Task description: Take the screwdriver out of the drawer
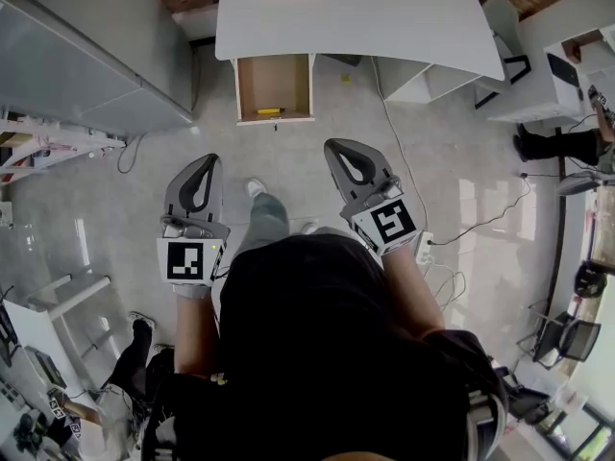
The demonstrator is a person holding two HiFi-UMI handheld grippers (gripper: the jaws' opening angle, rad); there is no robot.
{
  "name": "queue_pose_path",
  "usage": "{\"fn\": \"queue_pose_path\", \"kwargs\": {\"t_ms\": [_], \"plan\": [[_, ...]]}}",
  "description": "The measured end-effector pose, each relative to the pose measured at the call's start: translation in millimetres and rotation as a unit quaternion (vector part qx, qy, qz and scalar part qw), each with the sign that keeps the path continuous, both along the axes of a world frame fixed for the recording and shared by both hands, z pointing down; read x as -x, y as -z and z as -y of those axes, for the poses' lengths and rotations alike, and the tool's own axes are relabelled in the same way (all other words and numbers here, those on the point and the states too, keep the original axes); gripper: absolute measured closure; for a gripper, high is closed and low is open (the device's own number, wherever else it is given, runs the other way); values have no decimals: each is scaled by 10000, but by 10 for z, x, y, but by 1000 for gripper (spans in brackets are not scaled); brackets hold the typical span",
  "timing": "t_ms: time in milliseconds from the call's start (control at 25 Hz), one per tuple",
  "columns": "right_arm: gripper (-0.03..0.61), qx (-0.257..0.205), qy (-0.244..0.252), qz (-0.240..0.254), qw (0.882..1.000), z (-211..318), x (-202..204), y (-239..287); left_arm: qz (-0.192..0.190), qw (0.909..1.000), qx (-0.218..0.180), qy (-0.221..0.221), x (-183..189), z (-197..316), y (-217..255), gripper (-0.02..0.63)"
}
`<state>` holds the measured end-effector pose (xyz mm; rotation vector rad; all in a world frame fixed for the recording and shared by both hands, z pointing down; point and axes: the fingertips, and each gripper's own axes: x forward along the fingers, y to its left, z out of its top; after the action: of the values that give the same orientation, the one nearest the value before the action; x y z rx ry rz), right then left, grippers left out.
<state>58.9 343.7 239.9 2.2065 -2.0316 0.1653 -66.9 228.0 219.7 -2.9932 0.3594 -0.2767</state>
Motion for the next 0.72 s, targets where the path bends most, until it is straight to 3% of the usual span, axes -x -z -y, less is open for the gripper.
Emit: {"fn": "queue_pose_path", "kwargs": {"t_ms": [400,720], "plan": [[568,637,123,-46,9979,1355,-196,-273,22,9989,468,-83,-165,1327,-205,609],[550,1311,452,-34,9903,1970,-201,-645,385,9964,750,-20,-109,1835,-496,609]]}}
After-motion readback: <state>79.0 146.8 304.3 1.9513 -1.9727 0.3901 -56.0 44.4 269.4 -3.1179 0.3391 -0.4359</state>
